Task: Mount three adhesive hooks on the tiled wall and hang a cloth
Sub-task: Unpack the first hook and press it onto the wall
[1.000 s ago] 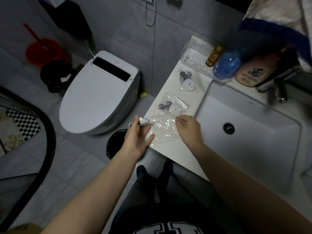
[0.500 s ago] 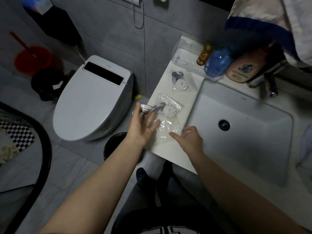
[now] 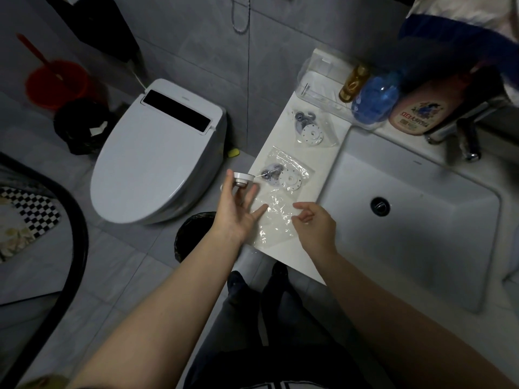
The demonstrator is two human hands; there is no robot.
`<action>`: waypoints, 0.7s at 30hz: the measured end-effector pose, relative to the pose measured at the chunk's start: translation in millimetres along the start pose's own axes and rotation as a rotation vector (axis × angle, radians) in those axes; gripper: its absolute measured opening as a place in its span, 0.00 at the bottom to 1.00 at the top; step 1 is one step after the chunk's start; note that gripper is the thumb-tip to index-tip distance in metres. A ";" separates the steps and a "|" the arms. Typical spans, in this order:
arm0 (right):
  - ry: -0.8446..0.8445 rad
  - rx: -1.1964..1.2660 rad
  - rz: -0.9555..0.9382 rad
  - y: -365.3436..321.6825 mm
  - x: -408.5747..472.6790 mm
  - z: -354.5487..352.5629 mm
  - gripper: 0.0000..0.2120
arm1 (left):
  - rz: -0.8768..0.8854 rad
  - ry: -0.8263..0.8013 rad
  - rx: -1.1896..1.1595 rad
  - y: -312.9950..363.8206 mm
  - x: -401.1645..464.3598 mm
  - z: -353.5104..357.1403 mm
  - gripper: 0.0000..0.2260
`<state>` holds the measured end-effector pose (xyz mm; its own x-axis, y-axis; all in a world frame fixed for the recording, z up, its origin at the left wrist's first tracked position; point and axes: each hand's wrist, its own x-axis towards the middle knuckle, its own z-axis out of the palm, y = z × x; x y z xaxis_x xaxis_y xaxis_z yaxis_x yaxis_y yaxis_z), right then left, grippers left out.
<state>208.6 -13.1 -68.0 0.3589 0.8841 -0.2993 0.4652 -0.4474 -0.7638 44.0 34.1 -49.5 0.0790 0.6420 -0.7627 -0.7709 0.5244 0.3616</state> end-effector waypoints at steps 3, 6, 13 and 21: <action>0.034 -0.054 -0.206 -1.8 -3.2 2.0 0.15 | 0.000 -0.007 -0.072 -0.6 0.3 -0.5 0.15; 0.054 -0.126 -0.357 -1.5 -3.8 5.4 0.15 | 0.004 -0.011 -0.079 -1.3 3.0 1.6 0.15; 0.015 -0.479 -0.676 16.8 -11.8 21.7 0.15 | 0.031 -0.006 -0.114 -3.1 6.8 -1.0 0.16; -0.214 -0.825 -0.622 26.4 -34.5 31.1 0.28 | 0.091 -0.077 -0.151 5.5 -12.4 0.1 0.15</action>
<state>183.3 -51.2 -95.6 -0.2452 0.9586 -0.1445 0.9532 0.2113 -0.2161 38.9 29.2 -38.0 0.0484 0.7269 -0.6851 -0.8625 0.3764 0.3384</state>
